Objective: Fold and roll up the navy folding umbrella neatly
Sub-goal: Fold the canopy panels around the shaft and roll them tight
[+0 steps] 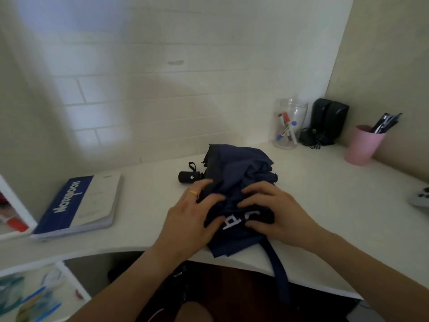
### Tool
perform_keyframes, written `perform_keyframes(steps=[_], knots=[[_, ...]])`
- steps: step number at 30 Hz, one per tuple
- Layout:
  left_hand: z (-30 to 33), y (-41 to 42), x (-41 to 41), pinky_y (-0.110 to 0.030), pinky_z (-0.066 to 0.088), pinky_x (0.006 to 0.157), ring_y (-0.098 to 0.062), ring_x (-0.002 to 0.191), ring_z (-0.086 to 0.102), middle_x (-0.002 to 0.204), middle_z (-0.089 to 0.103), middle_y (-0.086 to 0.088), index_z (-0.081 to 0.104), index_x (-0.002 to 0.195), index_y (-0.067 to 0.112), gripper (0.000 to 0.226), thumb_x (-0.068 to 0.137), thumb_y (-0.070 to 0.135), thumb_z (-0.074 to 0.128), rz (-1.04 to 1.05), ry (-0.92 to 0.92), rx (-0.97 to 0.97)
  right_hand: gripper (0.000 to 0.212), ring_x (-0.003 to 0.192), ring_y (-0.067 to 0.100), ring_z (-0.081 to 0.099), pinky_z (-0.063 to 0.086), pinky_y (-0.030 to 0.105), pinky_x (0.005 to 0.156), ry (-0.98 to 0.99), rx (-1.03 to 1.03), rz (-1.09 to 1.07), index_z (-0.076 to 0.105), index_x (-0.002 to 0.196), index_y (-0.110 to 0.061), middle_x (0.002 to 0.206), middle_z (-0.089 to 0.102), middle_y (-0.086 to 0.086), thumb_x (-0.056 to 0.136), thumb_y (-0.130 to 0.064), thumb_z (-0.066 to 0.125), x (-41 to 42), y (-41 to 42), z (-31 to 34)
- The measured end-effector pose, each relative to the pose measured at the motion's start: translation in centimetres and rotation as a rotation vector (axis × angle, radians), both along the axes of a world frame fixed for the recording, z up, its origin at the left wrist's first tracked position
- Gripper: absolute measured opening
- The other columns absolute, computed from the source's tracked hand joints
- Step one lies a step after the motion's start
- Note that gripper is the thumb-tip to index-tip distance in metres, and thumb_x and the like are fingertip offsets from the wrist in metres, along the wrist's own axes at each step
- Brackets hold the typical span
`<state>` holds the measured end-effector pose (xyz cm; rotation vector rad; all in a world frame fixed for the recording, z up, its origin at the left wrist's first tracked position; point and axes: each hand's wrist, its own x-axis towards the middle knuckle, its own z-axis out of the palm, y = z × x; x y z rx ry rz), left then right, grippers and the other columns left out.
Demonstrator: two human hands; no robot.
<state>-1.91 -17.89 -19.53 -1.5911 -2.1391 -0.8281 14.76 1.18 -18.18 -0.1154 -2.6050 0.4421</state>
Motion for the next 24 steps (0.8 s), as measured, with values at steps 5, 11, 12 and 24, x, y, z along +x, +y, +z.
perform_keyframes(steps=[5,11,12,24], knots=[[-0.6,-0.1,-1.0,-0.008,0.040,0.103,-0.008,0.117,0.053,0.134,0.048,0.006,0.067,0.123,0.031,0.052,0.075,0.026,0.088,0.025,-0.322,0.002,0.038,0.107,0.014,0.065,0.055,0.026,0.085,0.283,-0.663,-0.312,0.069,0.107,-0.028,0.120,0.066,-0.005,0.083,0.002,0.071,0.5,1.7,1.9],[0.5,0.2,0.4,-0.020,0.038,0.100,-0.007,0.115,0.045,0.132,0.043,0.005,0.046,0.142,0.036,0.088,0.070,0.015,0.091,0.112,-0.548,0.077,0.047,0.080,0.015,0.068,0.060,0.029,0.071,0.061,-0.643,-0.260,0.067,0.105,-0.026,0.102,0.072,-0.005,0.070,-0.004,0.088,0.2,2.3,1.4],[0.5,0.2,0.4,-0.024,0.041,0.101,-0.009,0.115,0.046,0.134,0.041,0.003,0.043,0.144,0.037,0.092,0.069,0.013,0.091,0.126,-0.599,0.104,0.045,0.077,0.016,0.068,0.060,0.027,0.068,0.101,-0.719,-0.255,0.069,0.104,-0.022,0.101,0.073,0.000,0.071,0.002,0.086,0.3,2.4,1.3],[1.4,-0.2,-1.4,-0.038,0.059,0.087,-0.033,0.102,0.074,0.106,0.078,-0.018,0.074,0.104,0.000,0.025,0.082,0.007,0.080,-0.001,-1.455,0.580,0.015,0.072,0.018,0.061,0.047,0.020,0.058,0.139,-1.090,-0.155,0.075,0.097,-0.004,0.089,0.075,0.013,0.082,-0.003,0.079,0.8,3.6,1.3]])
